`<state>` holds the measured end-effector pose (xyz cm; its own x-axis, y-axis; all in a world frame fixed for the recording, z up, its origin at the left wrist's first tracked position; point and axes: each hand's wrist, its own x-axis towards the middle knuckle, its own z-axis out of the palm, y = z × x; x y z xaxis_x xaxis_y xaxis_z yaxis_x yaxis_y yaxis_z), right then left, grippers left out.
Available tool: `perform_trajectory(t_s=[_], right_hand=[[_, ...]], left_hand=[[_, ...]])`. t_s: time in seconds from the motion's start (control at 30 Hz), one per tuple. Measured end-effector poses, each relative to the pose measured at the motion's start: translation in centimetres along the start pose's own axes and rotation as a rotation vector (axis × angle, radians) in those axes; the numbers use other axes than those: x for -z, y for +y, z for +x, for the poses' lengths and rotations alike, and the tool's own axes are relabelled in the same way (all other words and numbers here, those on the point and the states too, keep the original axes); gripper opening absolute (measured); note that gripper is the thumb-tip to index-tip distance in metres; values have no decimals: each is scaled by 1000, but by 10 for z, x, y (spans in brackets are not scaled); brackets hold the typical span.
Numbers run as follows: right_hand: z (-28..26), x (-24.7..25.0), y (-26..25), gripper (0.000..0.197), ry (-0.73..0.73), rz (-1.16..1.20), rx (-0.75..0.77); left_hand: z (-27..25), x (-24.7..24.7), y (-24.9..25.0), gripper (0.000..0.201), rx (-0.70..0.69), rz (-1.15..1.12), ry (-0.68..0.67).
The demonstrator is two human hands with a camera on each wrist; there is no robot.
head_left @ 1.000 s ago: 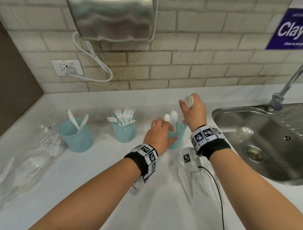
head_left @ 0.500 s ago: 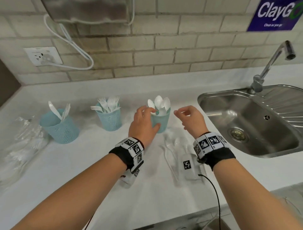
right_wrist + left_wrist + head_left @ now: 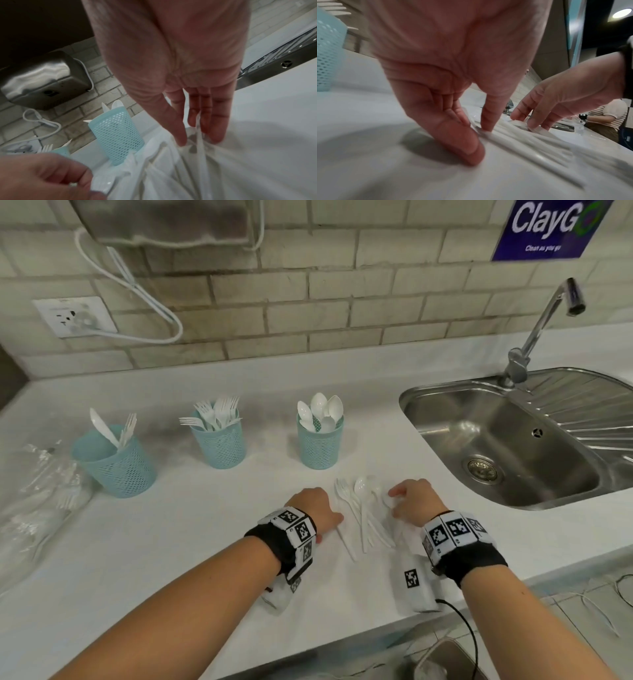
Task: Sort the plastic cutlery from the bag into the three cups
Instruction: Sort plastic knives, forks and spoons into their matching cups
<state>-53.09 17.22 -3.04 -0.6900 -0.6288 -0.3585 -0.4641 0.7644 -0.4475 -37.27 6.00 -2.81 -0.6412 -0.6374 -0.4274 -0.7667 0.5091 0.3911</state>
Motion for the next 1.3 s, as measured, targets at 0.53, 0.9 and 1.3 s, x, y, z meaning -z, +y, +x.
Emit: perform_trajectory(t_s=[0.53, 0.9, 1.3], right_hand=[[-5, -2, -36, 65, -106, 125, 26], [3, -8, -58, 58, -269, 175, -28], [7, -13, -61, 77, -381, 322, -38]], left_hand=[[0, 6, 17, 106, 104, 31, -29], [3, 4, 30, 105, 83, 210, -7], [6, -1, 14, 114, 28, 224, -71]])
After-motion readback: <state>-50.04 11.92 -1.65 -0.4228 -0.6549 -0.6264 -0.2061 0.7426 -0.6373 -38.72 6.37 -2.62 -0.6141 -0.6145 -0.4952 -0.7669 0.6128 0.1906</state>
